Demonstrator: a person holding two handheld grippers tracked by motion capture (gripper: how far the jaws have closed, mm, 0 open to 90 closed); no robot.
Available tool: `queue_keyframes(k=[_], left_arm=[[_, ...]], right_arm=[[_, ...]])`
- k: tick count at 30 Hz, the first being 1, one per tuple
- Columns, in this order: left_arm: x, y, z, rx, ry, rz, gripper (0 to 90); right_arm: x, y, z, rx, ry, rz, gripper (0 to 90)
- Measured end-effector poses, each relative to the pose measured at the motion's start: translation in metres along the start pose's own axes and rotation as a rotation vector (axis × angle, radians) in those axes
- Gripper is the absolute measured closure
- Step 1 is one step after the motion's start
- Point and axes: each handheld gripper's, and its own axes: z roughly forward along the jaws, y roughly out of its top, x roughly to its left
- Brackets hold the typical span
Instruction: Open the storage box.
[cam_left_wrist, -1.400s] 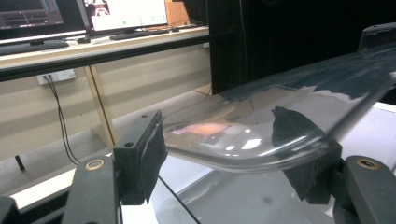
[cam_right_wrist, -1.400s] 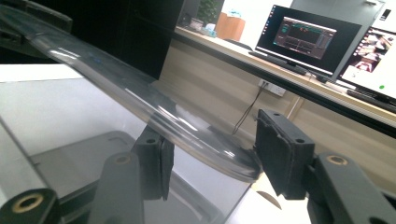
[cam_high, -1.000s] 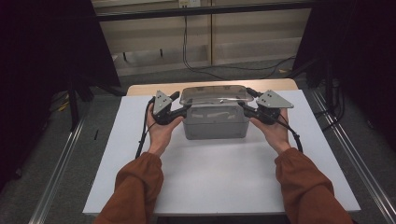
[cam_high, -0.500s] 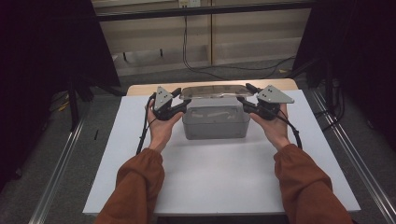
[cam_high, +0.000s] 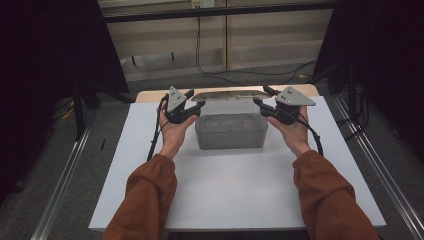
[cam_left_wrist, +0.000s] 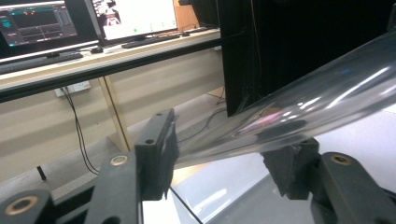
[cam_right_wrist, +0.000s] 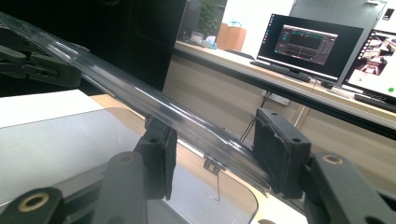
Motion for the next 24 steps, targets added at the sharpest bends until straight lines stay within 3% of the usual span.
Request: queue_keyframes(k=[2,8,16,24], left_arm=[[0.001,-0.002,0.002,-0.006,0.007,-0.017,49.6],[0.003,-0.002,0.006,-0.007,0.005,-0.016,57.9],[0.005,0.001,0.007,0.004,0.009,0.006,59.5],[0.007,0.002,0.009,0.002,0.007,-0.009,60.4]], right_arm=[[-0.001,0.001,0.001,-0.002,0.000,0.000,49.8],[-0.005,0.002,0.004,-0.005,0.008,0.010,48.5],[-0.009,0.000,0.012,0.006,0.006,0.014,44.4],[-0.018,-0.011,0.021,0.028,-0.001,0.030,42.7]])
